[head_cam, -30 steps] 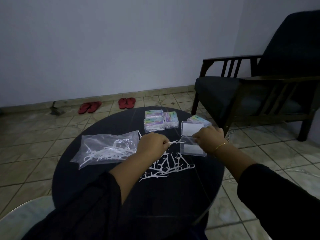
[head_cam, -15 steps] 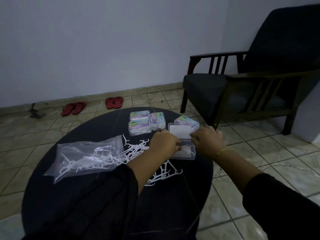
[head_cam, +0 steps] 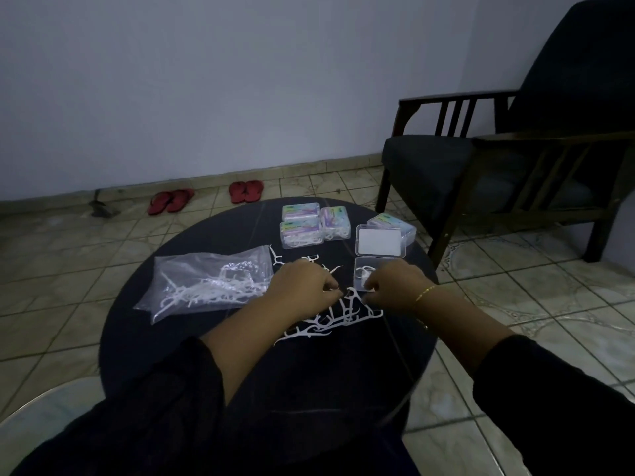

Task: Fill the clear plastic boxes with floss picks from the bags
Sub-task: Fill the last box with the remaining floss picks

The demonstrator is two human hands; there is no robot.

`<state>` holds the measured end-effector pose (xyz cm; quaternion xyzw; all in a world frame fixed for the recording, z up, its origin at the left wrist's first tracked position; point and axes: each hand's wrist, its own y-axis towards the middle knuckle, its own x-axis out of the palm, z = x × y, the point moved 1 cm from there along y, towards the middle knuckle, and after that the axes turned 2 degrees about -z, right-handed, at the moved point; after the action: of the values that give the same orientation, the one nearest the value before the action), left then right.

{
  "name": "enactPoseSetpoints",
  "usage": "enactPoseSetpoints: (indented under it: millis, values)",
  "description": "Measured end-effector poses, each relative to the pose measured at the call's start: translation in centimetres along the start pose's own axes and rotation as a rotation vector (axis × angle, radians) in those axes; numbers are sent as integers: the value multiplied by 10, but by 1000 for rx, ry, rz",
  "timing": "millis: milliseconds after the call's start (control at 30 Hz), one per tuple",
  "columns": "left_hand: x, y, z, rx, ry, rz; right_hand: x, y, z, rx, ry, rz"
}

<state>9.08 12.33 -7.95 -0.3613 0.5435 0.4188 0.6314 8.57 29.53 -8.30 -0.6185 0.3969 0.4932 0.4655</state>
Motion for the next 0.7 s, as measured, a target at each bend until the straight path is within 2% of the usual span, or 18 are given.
enactPoseSetpoints:
  millis: [133,333,533,700]
  values:
    - [-1,-16,-9,-11,51,-98,12,-5,-9,74,-57,-105]
    - [2,-27,-17,36,231,-223,20,-4,-21,107,-47,-119]
    - [14,-32,-11,70,170,-111,27,0,-37,48,10,-17]
    - [18,-31,-15,78,167,-80,27,0,-40,45,8,20]
